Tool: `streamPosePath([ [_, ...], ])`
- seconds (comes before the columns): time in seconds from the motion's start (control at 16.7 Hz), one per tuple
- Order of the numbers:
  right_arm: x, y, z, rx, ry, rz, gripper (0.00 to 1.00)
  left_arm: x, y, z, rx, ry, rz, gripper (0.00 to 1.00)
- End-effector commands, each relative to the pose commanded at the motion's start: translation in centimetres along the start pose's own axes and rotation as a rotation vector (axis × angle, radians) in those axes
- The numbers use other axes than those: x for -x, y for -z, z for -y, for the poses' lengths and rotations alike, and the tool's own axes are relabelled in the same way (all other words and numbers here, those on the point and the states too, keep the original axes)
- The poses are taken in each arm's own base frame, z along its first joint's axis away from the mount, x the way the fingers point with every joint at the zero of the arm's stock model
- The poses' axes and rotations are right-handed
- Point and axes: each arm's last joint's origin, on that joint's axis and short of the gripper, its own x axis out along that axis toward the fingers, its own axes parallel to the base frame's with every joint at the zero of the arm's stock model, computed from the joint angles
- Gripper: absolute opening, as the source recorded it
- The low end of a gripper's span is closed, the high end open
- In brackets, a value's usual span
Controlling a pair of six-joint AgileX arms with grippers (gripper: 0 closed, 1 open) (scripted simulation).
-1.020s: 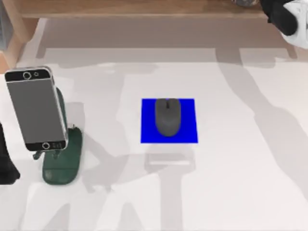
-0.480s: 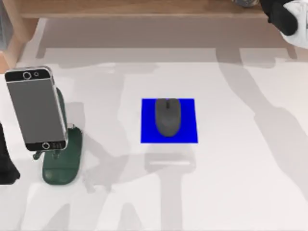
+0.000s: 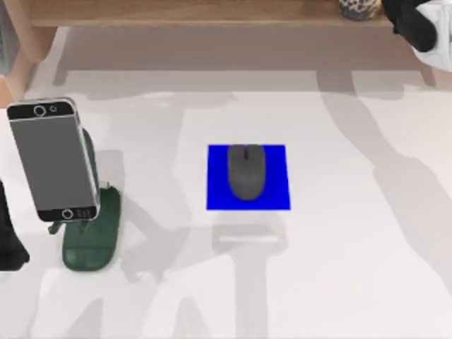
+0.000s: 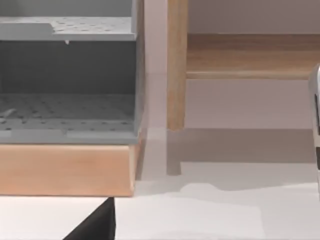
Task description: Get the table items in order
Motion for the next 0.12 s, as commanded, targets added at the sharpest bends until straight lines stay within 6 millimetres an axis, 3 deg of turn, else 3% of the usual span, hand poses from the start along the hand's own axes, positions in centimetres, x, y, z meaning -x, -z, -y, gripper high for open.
streamPosePath([
  [0.12,0.00,0.00,0.00,0.000,0.000,0.000,1.00,0.00,0.00,0.00,0.000,0.000,0.000,1.00],
])
